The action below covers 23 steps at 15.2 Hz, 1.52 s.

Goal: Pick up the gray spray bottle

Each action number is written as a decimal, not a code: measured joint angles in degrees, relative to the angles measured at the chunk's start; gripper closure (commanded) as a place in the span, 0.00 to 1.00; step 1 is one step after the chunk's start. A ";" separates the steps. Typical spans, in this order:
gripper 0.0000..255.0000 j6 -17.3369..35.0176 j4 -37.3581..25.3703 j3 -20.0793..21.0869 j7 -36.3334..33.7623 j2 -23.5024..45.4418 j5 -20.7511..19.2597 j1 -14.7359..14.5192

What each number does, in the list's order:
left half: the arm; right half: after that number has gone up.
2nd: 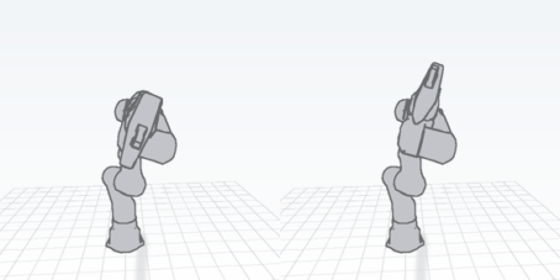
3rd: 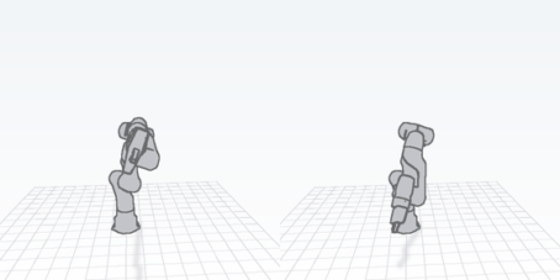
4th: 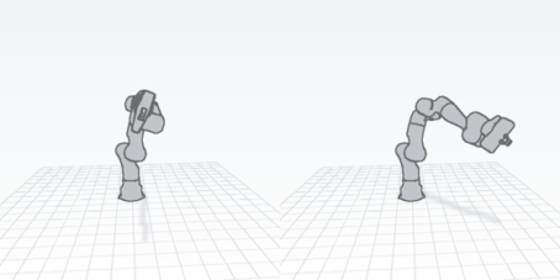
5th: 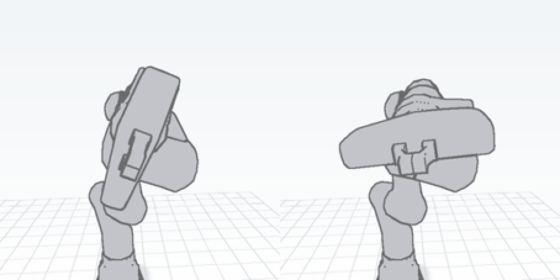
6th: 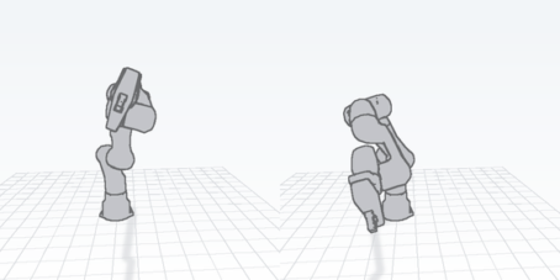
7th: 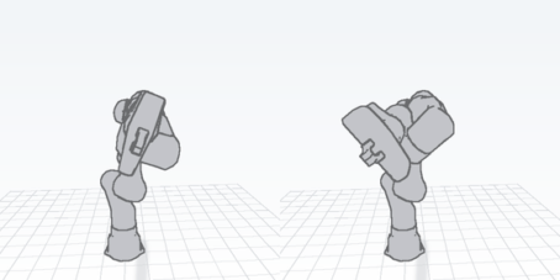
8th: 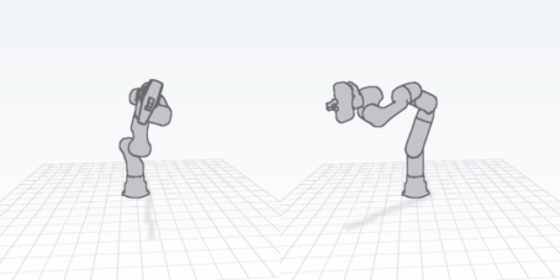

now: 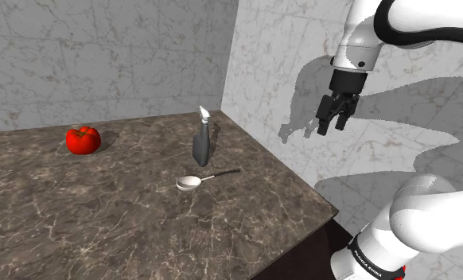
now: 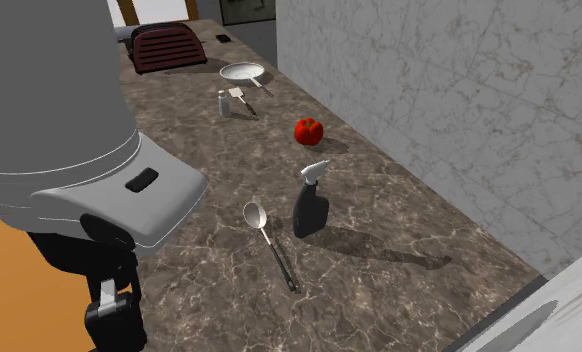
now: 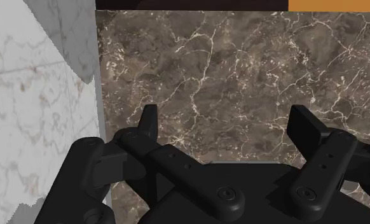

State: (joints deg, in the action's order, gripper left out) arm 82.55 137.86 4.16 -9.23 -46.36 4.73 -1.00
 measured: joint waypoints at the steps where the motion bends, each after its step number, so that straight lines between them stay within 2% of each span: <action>1: 0.00 0.00 0.00 0.00 0.00 0.00 0.00 0.00; 4: 0.00 2.40 -1.81 1.47 -1.54 3.91 0.88 -0.14; 12: 0.00 11.92 -10.55 5.88 -6.57 20.92 1.65 0.10; 19: 0.00 16.10 -22.29 8.96 -11.63 35.94 -0.20 0.14; 23: 0.00 16.74 -31.51 10.39 -15.05 45.49 -2.33 -0.43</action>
State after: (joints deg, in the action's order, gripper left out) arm 99.30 106.35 14.55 -24.28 -0.87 2.40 -1.43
